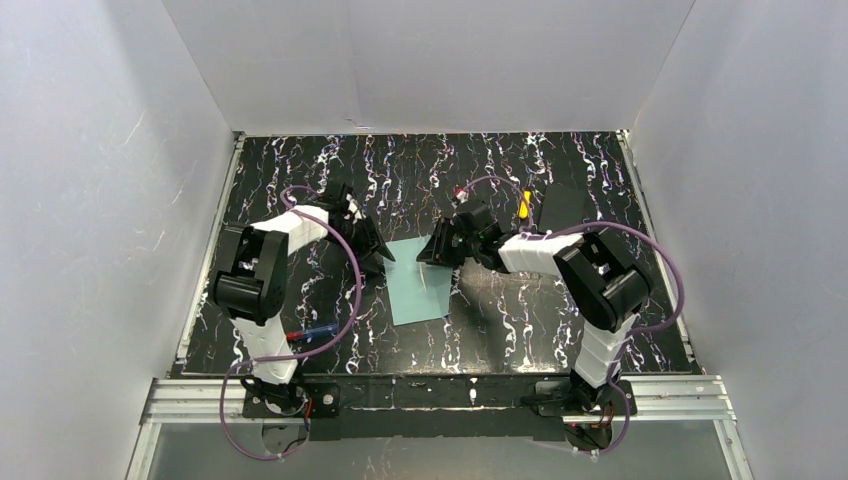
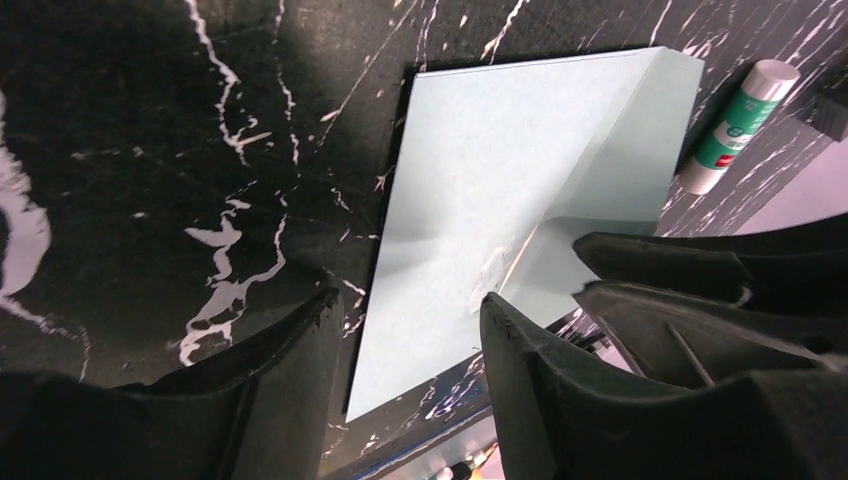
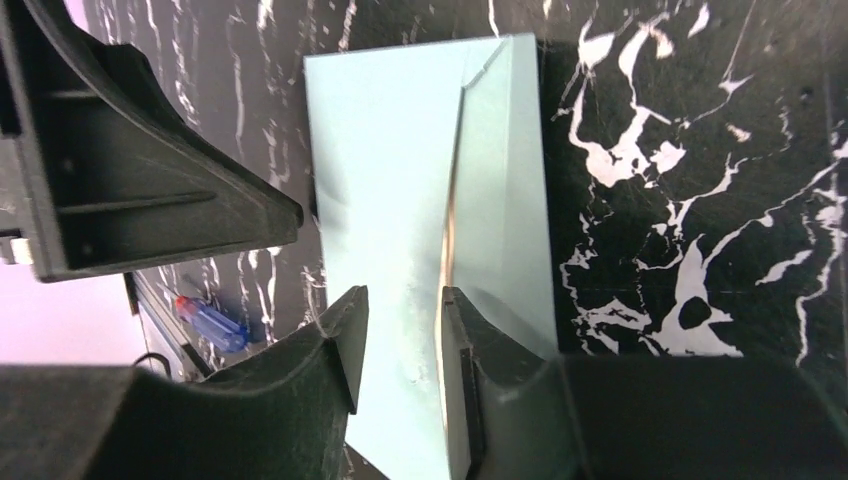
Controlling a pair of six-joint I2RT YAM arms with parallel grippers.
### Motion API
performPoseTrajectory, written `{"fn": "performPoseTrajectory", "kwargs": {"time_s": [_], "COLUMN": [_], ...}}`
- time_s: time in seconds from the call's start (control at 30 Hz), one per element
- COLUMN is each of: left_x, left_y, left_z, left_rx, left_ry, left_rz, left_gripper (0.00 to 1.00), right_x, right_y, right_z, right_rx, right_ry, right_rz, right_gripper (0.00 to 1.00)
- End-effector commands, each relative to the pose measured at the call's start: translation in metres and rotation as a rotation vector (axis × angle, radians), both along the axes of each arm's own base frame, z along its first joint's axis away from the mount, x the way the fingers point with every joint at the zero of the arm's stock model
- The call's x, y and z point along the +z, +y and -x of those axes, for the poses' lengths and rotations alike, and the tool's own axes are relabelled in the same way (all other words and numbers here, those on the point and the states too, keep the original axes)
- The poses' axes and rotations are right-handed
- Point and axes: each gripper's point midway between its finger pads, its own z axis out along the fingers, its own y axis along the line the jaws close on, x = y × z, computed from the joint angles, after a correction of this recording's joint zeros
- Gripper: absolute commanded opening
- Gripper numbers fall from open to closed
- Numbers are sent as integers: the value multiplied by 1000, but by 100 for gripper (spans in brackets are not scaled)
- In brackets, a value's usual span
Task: Place the letter into the envelope and seal it
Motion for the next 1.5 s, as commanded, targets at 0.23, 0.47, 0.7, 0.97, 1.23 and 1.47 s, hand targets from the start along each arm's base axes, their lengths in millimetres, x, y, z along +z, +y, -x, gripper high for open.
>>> {"fn": "performPoseTrajectory", "kwargs": {"time_s": [0.23,0.47,0.7,0.97,1.23,1.47], "left_x": [22,3,9,45,72,81], "left_y": [8,10,17,40,64,72], "left_z": [22,42,40,19,10,8], "left_rx": [-2,-7,-15,-1,32,52], "left_ry": [-20,40,3,-137,-223,-238], "left_rz": [40,42,5,-112,-147,-141], "left_gripper": [48,47,48,62,70,70], "right_x": [62,73,60,35,3,-14], "right_y": [-17,-62,-120,-140,-112,-113], "right_z": [-14,-24,-34,-60,-76,-76], "right_rx": [-71,-177,-219,-33,163,170], "right_ry": [-124,-165,-194,-249,-157,-108], "right_rz": [62,263,499,722,743,759], "right_gripper": [39,42,56,66,61,54]}}
